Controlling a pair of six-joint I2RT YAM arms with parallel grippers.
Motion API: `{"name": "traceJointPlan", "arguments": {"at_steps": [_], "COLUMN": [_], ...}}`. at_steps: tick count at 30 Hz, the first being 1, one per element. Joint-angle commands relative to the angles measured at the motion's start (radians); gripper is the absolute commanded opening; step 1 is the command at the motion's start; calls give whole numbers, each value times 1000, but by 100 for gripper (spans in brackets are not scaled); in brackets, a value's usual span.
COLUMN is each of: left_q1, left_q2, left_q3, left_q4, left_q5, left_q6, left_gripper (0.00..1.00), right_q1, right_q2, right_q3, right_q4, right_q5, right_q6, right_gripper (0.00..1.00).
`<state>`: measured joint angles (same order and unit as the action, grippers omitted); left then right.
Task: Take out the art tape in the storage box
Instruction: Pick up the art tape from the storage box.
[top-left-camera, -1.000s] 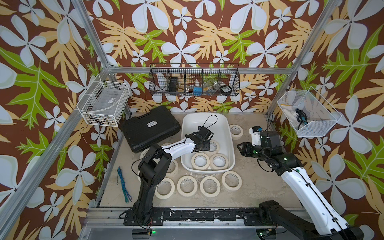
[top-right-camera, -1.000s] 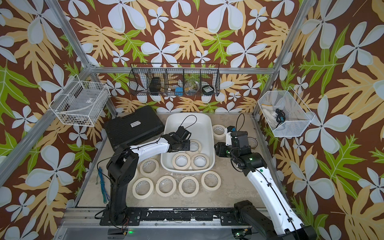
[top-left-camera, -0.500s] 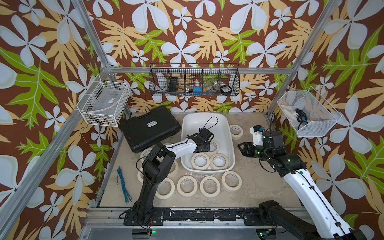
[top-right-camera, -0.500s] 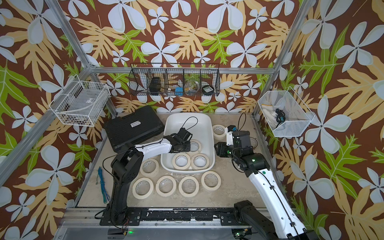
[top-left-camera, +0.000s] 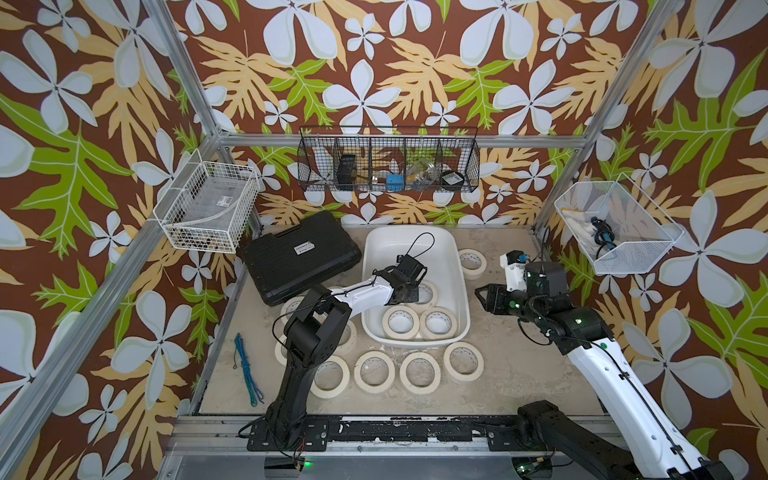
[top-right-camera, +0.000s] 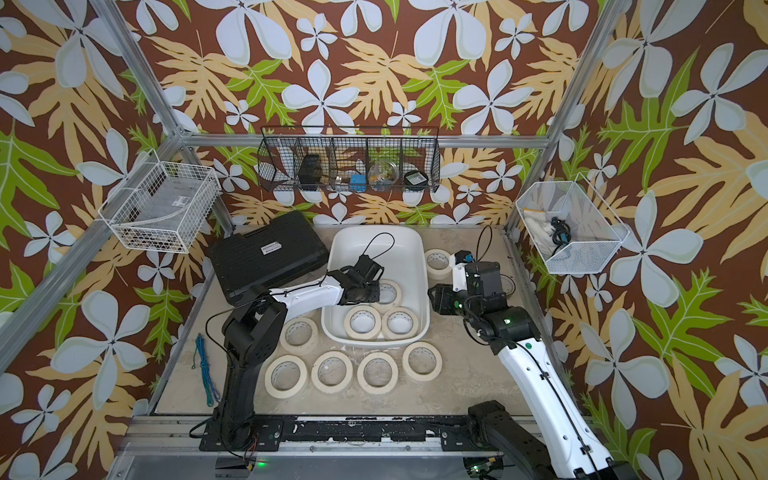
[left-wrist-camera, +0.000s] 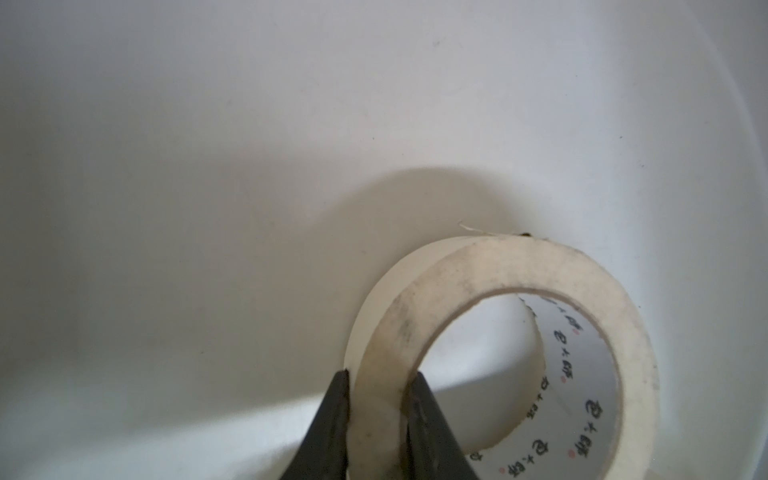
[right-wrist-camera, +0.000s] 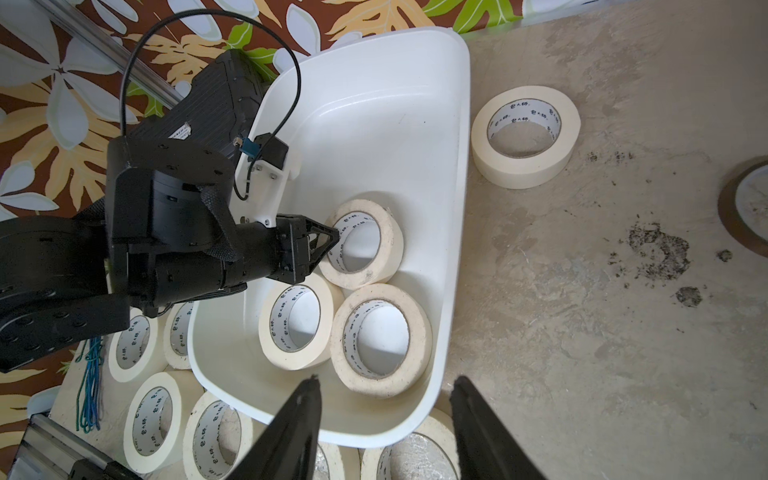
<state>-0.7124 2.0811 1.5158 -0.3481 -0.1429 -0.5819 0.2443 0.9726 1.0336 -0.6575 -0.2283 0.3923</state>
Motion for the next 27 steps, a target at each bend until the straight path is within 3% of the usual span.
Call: {"name": "traceJointPlan", "arguments": {"at_steps": [1,12,27], "left_q1": [1,-6,-122], "left_q2": [-46,-150,-236], "left_q3": [-3,93,136], "left_q4": [-28,-214,-357], "left_q5": [-23,10,73], "left_q6": [-7,34,48], "left_gripper": [18,17,14], "right_q1": [1,3,57], "right_q2": [5,29,69], "right_q3": [7,23,-3], "right_q4": [17,36,92], "right_q5": [-9,-20,-13], "right_q6": [2,9,32], "right_gripper": [54,54,54]}}
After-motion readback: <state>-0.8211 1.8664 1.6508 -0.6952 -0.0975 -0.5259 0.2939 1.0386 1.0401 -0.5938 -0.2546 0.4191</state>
